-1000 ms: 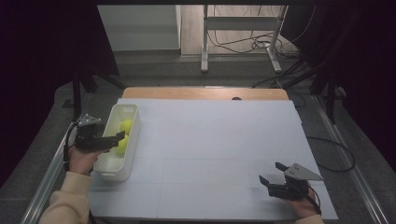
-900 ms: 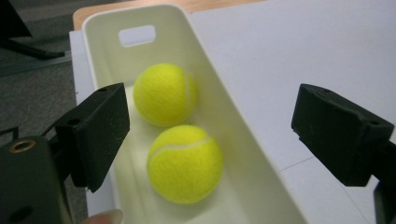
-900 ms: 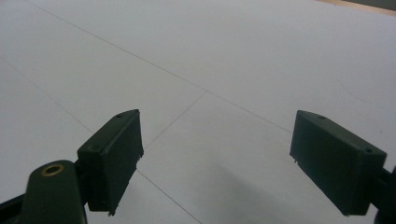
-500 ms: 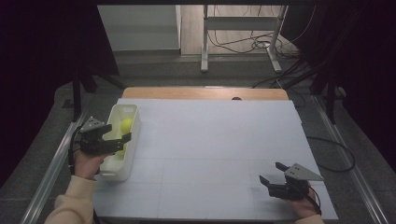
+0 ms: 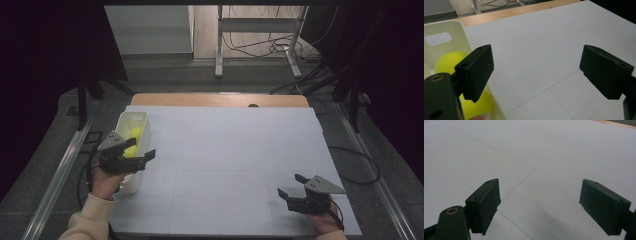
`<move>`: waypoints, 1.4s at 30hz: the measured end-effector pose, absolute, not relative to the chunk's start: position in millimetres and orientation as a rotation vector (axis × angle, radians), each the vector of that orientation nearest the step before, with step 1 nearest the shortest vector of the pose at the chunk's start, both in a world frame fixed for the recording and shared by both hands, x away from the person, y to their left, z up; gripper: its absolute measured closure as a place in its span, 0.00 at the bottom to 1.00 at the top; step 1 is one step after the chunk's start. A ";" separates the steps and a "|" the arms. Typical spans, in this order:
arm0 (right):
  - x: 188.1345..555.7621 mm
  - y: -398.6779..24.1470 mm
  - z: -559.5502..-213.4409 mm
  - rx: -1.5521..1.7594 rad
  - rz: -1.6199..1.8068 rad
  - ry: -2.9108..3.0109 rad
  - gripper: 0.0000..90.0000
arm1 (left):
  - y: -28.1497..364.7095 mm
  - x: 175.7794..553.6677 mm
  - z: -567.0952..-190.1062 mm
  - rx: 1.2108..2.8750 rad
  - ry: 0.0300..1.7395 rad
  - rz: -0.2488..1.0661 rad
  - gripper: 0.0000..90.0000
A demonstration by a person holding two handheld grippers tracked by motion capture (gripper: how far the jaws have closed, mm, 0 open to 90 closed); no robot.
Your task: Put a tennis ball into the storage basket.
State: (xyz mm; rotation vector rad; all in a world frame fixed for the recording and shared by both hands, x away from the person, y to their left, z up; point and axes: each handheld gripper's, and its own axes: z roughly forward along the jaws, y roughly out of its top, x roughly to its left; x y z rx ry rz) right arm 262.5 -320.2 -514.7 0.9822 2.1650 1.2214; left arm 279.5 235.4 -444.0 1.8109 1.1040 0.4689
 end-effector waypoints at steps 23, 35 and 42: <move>260.5 -318.2 -514.2 0.965 1.231 2.174 0.19 | 184.6 251.6 -468.6 1.866 0.951 0.397 0.15; 259.8 -317.0 -514.8 0.957 1.231 2.191 0.19 | 170.4 227.9 -492.8 1.880 0.909 0.448 0.16; 259.4 -317.0 -514.9 0.952 1.231 2.194 0.19 | 178.3 225.6 -509.4 1.891 0.962 0.420 0.16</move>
